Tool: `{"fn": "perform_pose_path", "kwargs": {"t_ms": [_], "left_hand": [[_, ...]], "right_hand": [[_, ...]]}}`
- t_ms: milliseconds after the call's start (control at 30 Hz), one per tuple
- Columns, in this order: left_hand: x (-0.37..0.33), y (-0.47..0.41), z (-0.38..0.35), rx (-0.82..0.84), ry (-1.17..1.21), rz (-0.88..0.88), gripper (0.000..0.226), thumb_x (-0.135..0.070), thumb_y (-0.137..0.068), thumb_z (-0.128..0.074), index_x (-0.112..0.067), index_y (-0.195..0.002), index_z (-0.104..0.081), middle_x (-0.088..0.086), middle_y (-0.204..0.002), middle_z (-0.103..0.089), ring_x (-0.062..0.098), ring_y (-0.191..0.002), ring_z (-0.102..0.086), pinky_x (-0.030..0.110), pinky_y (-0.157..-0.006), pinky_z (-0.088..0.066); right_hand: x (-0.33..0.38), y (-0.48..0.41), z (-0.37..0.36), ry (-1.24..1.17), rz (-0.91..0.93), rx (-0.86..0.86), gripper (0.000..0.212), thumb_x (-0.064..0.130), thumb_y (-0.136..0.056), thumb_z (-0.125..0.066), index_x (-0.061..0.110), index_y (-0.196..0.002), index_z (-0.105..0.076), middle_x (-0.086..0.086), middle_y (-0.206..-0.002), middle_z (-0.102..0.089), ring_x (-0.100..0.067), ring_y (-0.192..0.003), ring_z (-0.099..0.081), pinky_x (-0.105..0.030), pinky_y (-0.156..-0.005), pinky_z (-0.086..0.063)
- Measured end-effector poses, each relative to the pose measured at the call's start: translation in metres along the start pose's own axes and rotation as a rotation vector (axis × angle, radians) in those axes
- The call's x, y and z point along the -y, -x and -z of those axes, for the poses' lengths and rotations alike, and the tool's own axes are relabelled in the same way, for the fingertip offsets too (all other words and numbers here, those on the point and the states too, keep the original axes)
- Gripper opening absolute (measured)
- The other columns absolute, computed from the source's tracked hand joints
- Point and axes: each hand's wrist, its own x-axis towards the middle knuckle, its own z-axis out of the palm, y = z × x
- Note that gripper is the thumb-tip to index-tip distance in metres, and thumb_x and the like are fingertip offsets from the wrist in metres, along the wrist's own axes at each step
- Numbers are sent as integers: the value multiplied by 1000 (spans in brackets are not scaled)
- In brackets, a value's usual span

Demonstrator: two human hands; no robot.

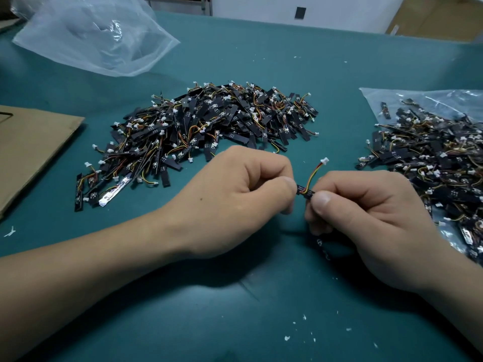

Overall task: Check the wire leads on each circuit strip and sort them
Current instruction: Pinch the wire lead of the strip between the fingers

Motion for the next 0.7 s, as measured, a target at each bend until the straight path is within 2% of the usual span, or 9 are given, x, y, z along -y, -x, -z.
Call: {"fn": "perform_pose_path", "kwargs": {"t_ms": [67,167,333,400,700], "left_hand": [[0,1,1,38,-37,-20,30,-16,-91,-53,-19,-61,-57,-8,-50,-41,2,-48,-36,14,-49,-29],[1,1,-1,10,-112,-34,29,-17,-91,-52,-14,-63,-57,-1,-52,-43,4,-50,-37,15,-50,-30],[1,2,-2,13,-58,-21,29,-15,-89,-52,-17,-60,-55,-10,-50,-40,3,-48,-36,13,-50,-29],[1,1,-2,13,-71,-24,28,-15,-89,-52,-12,-61,-56,-9,-50,-42,3,-49,-38,12,-50,-29],[0,1,-4,23,-58,-42,30,-15,-93,-52,-9,-64,-54,-6,-53,-40,4,-51,-35,16,-51,-30]], "right_hand": [[0,0,0,18,12,8,27,31,-92,-53,24,-68,-65,3,-60,-63,-21,-51,-57,-34,-50,-45],[-1,0,2,50,20,11,29,31,-91,-52,24,-66,-64,5,-59,-62,-19,-53,-55,-32,-52,-44],[-1,0,2,44,23,35,28,31,-91,-52,25,-67,-65,6,-60,-62,-18,-54,-56,-31,-53,-45],[-1,0,2,53,25,42,29,30,-91,-52,23,-66,-65,5,-60,-62,-17,-54,-56,-29,-54,-45],[-3,0,2,24,31,42,29,30,-90,-50,21,-64,-61,7,-56,-58,-8,-52,-51,-16,-54,-39]]}}
